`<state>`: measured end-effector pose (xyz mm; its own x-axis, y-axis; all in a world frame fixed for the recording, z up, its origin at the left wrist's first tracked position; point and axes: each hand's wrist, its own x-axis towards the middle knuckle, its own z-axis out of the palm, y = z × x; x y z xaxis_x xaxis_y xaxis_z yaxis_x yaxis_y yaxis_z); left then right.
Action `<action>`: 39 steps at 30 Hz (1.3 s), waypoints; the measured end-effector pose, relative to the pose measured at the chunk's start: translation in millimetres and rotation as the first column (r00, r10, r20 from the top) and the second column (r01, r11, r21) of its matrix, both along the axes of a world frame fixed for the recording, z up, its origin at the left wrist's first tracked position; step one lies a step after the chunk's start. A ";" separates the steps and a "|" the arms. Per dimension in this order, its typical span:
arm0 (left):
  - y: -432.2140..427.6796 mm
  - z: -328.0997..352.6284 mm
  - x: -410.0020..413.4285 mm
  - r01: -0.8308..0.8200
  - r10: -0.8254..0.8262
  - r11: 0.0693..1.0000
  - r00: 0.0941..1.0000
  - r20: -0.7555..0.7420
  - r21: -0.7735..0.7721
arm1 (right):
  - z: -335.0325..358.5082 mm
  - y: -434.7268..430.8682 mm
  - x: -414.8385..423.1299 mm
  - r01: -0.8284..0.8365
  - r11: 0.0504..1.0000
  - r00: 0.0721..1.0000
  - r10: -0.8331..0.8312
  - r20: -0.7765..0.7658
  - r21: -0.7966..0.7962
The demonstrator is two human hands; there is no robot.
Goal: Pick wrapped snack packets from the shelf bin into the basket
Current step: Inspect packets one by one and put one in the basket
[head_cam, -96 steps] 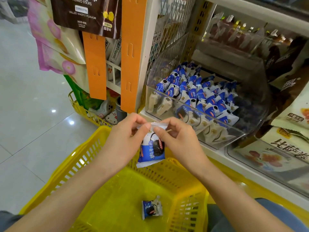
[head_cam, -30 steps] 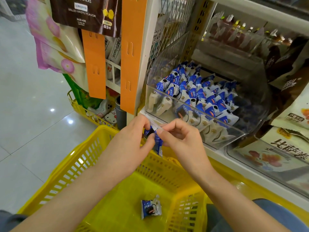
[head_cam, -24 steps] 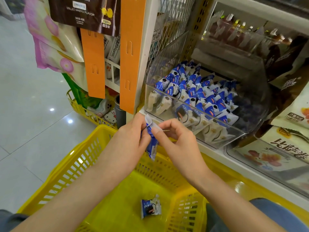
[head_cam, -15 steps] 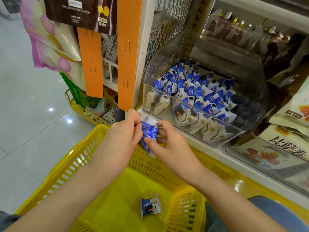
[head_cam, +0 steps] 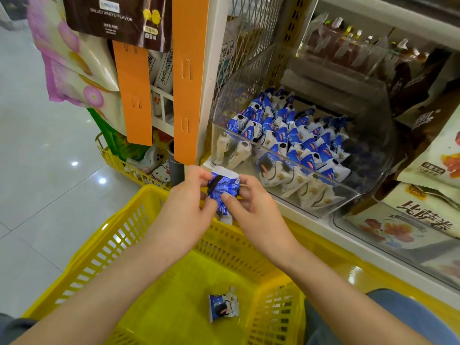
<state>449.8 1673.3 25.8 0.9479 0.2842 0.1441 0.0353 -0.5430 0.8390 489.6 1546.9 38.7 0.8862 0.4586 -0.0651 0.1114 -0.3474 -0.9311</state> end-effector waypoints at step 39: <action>1.9 28.8 14.4 0.050 -0.114 0.724 0.992 -0.047 -0.688 | 66.3 -31.1 97.6 0.284 0.906 0.849 -0.086 0.521 -0.313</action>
